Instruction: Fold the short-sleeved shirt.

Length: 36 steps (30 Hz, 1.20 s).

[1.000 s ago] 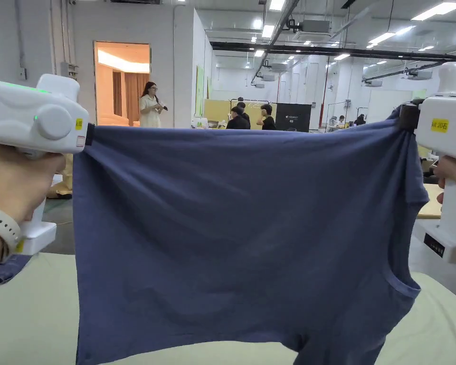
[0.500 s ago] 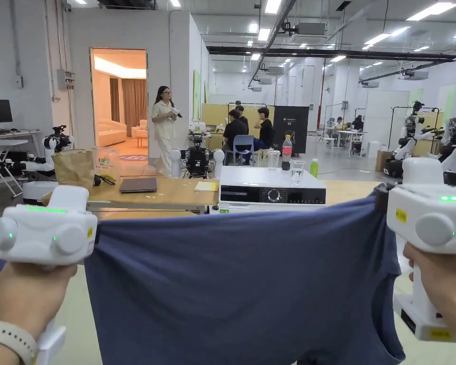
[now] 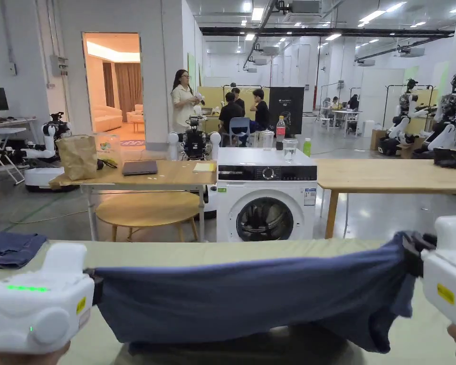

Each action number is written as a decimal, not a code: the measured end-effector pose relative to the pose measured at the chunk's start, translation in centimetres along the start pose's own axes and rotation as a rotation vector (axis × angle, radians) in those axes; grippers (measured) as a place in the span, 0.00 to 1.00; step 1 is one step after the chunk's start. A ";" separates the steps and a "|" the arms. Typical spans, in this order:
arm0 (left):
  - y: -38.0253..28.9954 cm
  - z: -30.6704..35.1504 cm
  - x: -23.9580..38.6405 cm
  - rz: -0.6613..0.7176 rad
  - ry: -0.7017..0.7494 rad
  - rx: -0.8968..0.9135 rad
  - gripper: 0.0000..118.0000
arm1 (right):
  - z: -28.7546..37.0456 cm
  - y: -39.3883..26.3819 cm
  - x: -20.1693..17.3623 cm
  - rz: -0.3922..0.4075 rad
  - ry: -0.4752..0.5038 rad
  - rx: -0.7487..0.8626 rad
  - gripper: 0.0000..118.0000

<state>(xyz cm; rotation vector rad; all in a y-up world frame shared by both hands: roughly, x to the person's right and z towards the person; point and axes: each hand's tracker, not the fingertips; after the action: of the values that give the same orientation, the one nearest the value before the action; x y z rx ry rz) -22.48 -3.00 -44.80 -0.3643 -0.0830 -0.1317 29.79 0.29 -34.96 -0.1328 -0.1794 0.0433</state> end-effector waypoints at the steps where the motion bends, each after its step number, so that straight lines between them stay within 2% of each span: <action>1: -2.1 1.3 0.3 -0.023 -0.020 -0.033 0.00 | 1.9 -2.2 0.1 -0.001 0.003 -0.035 0.03; 4: -9.5 4.8 0.9 -0.020 -0.045 -0.124 0.00 | 6.4 -9.0 0.4 -0.022 0.007 -0.137 0.03; 9: -22.2 7.8 0.1 0.131 -0.088 -0.350 0.00 | 11.7 -21.8 0.1 0.001 0.009 -0.418 0.03; 10: -24.3 8.0 0.2 0.136 -0.076 -0.389 0.00 | 12.2 -23.8 0.1 -0.015 0.016 -0.469 0.03; 12: -26.4 7.7 0.3 0.101 -0.059 -0.420 0.00 | 12.5 -26.2 0.2 -0.051 0.015 -0.523 0.03; 14: -26.3 8.2 0.5 0.122 -0.068 -0.384 0.00 | 12.3 -26.7 0.1 -0.050 0.004 -0.540 0.04; 15: -26.0 8.3 0.6 0.113 -0.059 -0.359 0.11 | 12.1 -26.3 0.3 -0.058 0.018 -0.544 0.14; 16: -25.4 8.6 0.9 0.086 -0.034 -0.332 0.32 | 12.1 -25.7 0.2 -0.063 0.024 -0.540 0.35; 17: -24.7 9.0 1.0 0.066 -0.020 -0.314 0.59 | 12.4 -24.7 -0.1 -0.061 0.021 -0.531 0.64; 18: -23.7 10.0 1.5 0.059 -0.025 -0.294 0.89 | 12.7 -23.3 -0.5 -0.057 0.014 -0.500 0.88; 19: -22.5 10.9 2.2 0.050 -0.040 -0.252 0.94 | 13.2 -21.8 -1.2 -0.059 0.034 -0.441 0.89; 21: -20.2 12.4 3.8 0.020 -0.085 -0.145 0.93 | 14.1 -18.9 -3.1 -0.043 0.081 -0.337 0.89; 24: -17.4 13.6 6.7 -0.038 -0.145 -0.083 0.93 | 15.0 -15.1 -6.4 -0.025 0.131 -0.238 0.88; 25: -16.7 14.0 7.6 -0.039 -0.147 -0.073 0.89 | 15.3 -14.4 -7.6 -0.034 0.139 -0.217 0.81; 26: -16.5 14.2 8.2 -0.036 -0.148 -0.069 0.74 | 15.7 -13.9 -8.4 -0.040 0.134 -0.195 0.64; 27: -16.4 14.7 8.8 -0.029 -0.150 -0.057 0.28 | 16.2 -13.7 -9.2 -0.040 0.123 -0.173 0.26; 28: -16.5 15.0 9.1 -0.014 -0.166 -0.049 0.00 | 16.5 -13.7 -9.7 -0.036 0.112 -0.172 0.00; 31: -17.7 15.2 9.3 0.056 -0.192 -0.062 0.00 | 16.7 -14.6 -11.1 -0.033 0.099 -0.153 0.00; 33: -18.3 15.0 9.2 0.047 -0.213 -0.096 0.00 | 16.5 -15.0 -11.1 -0.042 0.131 -0.193 0.00; 36: -20.3 14.8 7.8 0.011 -0.179 -0.163 0.00 | 16.4 -16.2 -11.5 -0.029 0.119 -0.207 0.00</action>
<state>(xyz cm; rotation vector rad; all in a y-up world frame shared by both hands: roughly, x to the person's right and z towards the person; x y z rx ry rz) -18.55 -17.37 -23.07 -0.5387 -0.2480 -0.0947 16.07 -14.27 -18.75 -0.3384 -0.0661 -0.0127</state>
